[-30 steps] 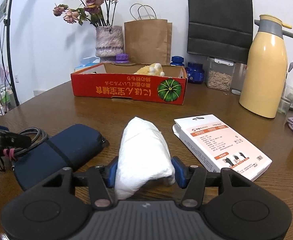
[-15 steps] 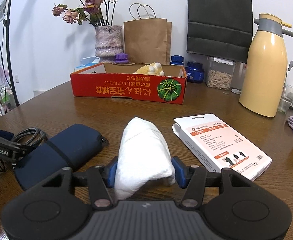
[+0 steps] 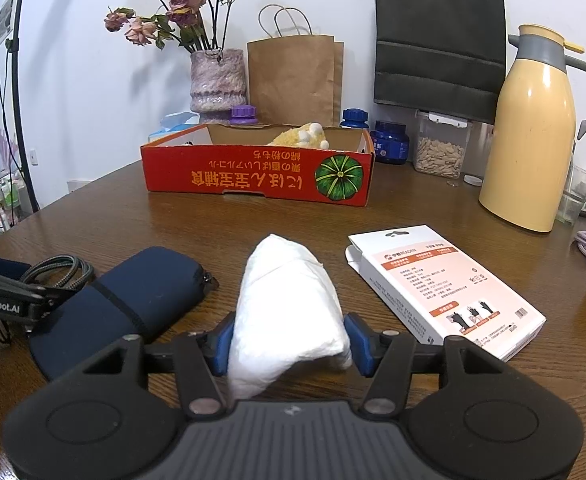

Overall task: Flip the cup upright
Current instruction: 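Close the left tool on the black braided cable coil, then lift the cable coil and cloth bundle with both tools and carry them over the red box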

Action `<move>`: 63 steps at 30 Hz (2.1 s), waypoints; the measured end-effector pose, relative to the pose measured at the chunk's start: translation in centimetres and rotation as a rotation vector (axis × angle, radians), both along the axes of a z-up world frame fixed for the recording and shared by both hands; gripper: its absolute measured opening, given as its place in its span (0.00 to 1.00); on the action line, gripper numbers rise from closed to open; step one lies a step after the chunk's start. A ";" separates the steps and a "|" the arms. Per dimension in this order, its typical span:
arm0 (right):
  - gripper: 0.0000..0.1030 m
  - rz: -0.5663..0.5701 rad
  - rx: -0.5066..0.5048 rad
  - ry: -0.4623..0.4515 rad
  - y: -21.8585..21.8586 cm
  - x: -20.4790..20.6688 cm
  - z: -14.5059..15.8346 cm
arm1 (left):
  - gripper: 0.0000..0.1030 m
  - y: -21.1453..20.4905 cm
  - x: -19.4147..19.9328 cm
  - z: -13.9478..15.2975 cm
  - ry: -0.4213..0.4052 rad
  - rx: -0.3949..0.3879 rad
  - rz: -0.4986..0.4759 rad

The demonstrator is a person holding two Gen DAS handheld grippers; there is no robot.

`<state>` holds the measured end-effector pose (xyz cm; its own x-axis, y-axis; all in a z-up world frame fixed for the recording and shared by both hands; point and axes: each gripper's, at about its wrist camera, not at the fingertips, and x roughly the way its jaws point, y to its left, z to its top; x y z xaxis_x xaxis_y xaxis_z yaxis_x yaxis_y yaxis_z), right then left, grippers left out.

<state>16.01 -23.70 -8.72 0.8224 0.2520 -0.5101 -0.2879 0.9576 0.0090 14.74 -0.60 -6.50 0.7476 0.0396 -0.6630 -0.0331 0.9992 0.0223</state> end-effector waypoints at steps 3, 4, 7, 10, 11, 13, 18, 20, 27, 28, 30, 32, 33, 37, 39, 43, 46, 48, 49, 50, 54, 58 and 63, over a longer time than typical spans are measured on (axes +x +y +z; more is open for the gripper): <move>0.54 -0.001 0.001 0.001 0.1 0.0 -0.1 | 0.87 -0.1 -0.3 0.0 -0.008 -0.002 -0.004; 0.54 -0.002 0.002 0.001 0.1 0.0 -0.1 | 0.87 -0.1 -0.4 0.1 -0.012 -0.002 -0.004; 0.54 -0.002 0.005 0.004 0.0 0.1 -0.1 | 0.86 -0.1 -0.8 0.5 -0.036 0.003 0.003; 0.54 -0.002 0.010 0.002 -0.1 0.0 0.0 | 0.86 0.2 -1.1 1.0 -0.057 -0.004 0.005; 0.54 -0.003 0.009 0.000 -0.1 0.0 0.0 | 0.86 0.3 -1.2 1.2 -0.062 -0.007 0.006; 0.54 -0.007 0.006 -0.004 0.0 0.0 0.1 | 0.86 0.5 -1.3 1.6 -0.070 -0.012 0.008; 0.53 -0.027 -0.001 -0.029 0.0 -0.5 0.3 | 0.86 0.8 -1.6 2.7 -0.102 -0.030 0.005; 0.53 -0.030 0.001 -0.036 0.0 -0.6 0.3 | 0.86 0.8 -1.7 3.2 -0.114 -0.036 0.001; 0.52 -0.021 0.008 -0.063 0.7 -0.7 0.9 | 0.85 0.8 -1.7 4.5 -0.146 -0.059 -0.013; 0.52 -0.018 0.011 -0.070 0.8 -0.8 1.0 | 0.85 0.8 -1.6 4.7 -0.151 -0.062 -0.016; 0.52 -0.016 0.020 -0.085 1.0 -0.8 1.5 | 0.85 0.8 -1.5 4.9 -0.159 -0.067 -0.022; 0.52 -0.013 0.028 -0.094 1.2 -0.7 1.8 | 0.85 0.8 -1.3 5.2 -0.164 -0.076 -0.025; 0.52 -0.013 0.030 -0.099 1.2 -0.6 2.0 | 0.85 0.8 -1.2 5.3 -0.166 -0.080 -0.028; 0.52 -0.010 0.036 -0.115 1.7 -0.1 2.8 | 0.85 0.6 -0.7 6.0 -0.185 -0.092 -0.038; 0.52 -0.012 0.042 -0.125 1.9 0.1 3.3 | 0.85 0.5 -0.4 6.5 -0.196 -0.099 -0.045; 0.52 -0.012 0.054 -0.147 2.5 0.8 4.4 | 0.85 0.3 0.6 7.4 -0.214 -0.114 -0.056; 0.52 -0.008 0.061 -0.163 3.0 1.4 5.2 | 0.85 0.2 1.5 8.1 -0.222 -0.129 -0.061; 0.52 -0.009 0.066 -0.171 3.3 1.9 5.6 | 0.85 0.0 2.1 8.5 -0.231 -0.137 -0.065; 0.52 -0.010 0.069 -0.175 3.5 2.1 5.8 | 0.85 0.0 2.4 8.7 -0.235 -0.140 -0.066; 0.52 -0.011 0.072 -0.178 3.5 2.3 6.0 | 0.85 0.0 2.7 8.9 -0.239 -0.143 -0.066; 0.52 -0.019 0.087 -0.189 3.8 3.2 6.7 | 0.85 0.0 3.9 9.7 -0.248 -0.158 -0.058; 0.52 -0.020 0.097 -0.205 4.1 4.0 7.4 | 0.85 0.2 5.0 10.3 -0.263 -0.166 -0.049; 0.52 -0.020 0.111 -0.221 4.5 5.4 8.3 | 0.85 0.3 6.3 10.9 -0.276 -0.176 -0.034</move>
